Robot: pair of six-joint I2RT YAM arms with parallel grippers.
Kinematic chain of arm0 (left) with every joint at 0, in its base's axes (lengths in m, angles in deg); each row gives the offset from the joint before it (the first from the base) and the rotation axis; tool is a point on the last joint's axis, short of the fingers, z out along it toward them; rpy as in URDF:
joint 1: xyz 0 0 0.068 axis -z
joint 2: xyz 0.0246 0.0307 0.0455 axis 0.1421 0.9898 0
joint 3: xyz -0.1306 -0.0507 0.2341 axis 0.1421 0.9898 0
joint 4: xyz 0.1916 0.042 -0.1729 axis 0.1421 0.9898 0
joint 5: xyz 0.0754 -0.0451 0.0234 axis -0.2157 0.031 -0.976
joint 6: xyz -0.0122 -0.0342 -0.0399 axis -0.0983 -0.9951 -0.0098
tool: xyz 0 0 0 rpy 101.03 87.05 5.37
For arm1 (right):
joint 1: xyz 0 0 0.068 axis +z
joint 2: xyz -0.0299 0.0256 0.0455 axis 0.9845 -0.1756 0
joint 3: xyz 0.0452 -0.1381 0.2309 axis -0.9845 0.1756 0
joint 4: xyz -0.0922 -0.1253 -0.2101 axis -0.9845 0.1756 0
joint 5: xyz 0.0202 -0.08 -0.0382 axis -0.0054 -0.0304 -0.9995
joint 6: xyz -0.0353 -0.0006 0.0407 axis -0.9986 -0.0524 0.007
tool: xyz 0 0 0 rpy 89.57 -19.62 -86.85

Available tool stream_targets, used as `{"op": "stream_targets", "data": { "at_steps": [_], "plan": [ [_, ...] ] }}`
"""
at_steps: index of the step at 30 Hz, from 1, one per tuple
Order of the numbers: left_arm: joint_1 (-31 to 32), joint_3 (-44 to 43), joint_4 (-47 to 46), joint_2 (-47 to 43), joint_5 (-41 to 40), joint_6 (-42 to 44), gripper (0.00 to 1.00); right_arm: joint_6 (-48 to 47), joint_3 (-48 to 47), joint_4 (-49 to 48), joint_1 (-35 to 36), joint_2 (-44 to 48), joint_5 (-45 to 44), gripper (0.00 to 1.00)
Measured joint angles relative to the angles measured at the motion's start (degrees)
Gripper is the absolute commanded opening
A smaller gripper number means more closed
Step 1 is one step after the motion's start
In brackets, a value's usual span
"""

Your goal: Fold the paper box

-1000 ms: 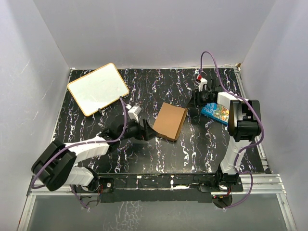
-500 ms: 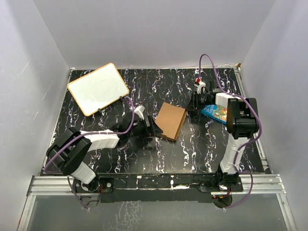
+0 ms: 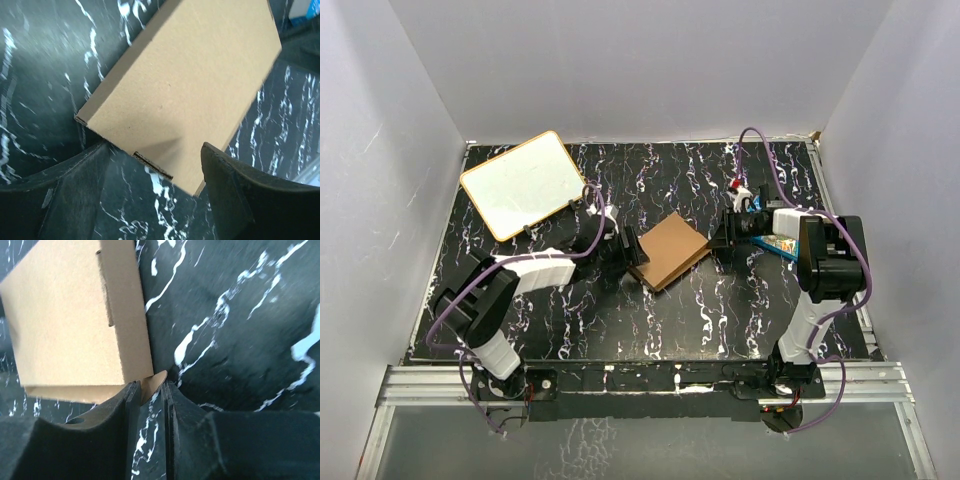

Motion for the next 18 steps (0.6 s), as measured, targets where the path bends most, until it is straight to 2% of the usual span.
{"op": "stream_targets", "data": {
  "at_steps": [11, 18],
  "plan": [
    [-4.8, -10.8, 3.8, 9.3, 0.2, 9.1, 0.70, -4.2, 8.5, 6.7, 1.1, 8.5, 3.0, 0.42],
    [-6.8, -18.2, 3.7, 15.7, 3.7, 14.7, 0.71, -9.7, 8.9, 12.4, 3.2, 12.9, 3.5, 0.48]
  ]
}}
